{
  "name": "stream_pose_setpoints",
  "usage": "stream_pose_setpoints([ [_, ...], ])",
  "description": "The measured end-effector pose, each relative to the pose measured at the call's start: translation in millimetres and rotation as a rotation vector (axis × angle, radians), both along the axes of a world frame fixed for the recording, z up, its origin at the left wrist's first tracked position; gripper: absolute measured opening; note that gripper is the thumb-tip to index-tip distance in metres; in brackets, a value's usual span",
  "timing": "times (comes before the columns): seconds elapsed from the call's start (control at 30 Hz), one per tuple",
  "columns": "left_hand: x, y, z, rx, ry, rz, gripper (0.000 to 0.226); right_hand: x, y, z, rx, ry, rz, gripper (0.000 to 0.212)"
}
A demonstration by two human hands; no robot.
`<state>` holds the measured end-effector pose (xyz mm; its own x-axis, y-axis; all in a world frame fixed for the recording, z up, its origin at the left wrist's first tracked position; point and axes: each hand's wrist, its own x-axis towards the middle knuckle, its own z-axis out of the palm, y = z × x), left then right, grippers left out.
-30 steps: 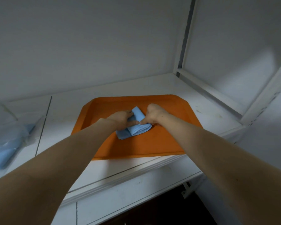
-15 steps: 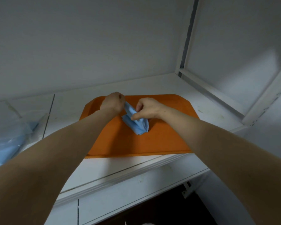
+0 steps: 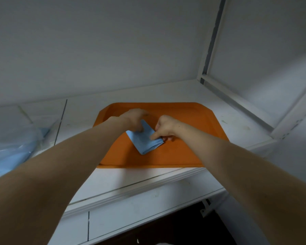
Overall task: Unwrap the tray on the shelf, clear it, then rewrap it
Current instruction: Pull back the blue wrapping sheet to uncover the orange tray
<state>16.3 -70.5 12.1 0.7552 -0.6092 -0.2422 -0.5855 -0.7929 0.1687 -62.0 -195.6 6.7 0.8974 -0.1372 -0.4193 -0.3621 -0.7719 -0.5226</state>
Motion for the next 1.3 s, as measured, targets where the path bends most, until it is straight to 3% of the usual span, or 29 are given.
stream_pose_setpoints([
  [0.1,-3,-3,6,0.109,0.002,-0.162,0.079,3,4,0,0.053,0.014,-0.042,0.024],
  [0.2,-5,-1,17,0.106,-0.006,-0.213,0.062,7,2,8,0.184,-0.051,-0.070,0.023],
  [0.33,0,12,33,0.023,0.008,-0.094,0.033,15,-6,21,0.341,-0.144,-0.096,0.015],
  [0.4,2,19,39,-0.069,0.043,0.014,0.025,23,-10,24,0.461,-0.184,-0.155,0.023],
  [0.57,0,32,40,-0.275,0.187,0.230,0.044,38,-15,28,0.734,-0.235,-0.187,0.026],
  [0.73,-14,28,26,-0.481,0.434,0.403,0.044,52,-23,17,0.527,-0.067,-0.180,0.043],
  [0.8,-19,22,18,-0.367,0.461,0.464,0.051,53,-22,10,0.397,0.045,-0.112,0.046],
  [0.87,-24,15,11,-0.237,0.454,0.505,0.043,55,-17,4,0.171,0.066,-0.009,0.051],
  [0.93,-25,9,7,-0.160,0.416,0.562,0.031,55,-10,6,-0.116,-0.005,0.128,0.047],
  [1.07,-32,4,14,-0.009,0.298,0.603,0.045,59,2,16,-0.447,-0.132,0.270,0.042],
  [1.17,-32,14,27,-0.096,0.098,0.626,0.047,67,16,21,-0.461,-0.264,0.272,0.045],
  [1.3,-23,57,37,-0.178,-0.077,0.759,0.028,76,48,29,-0.278,-0.308,0.333,0.017],
])
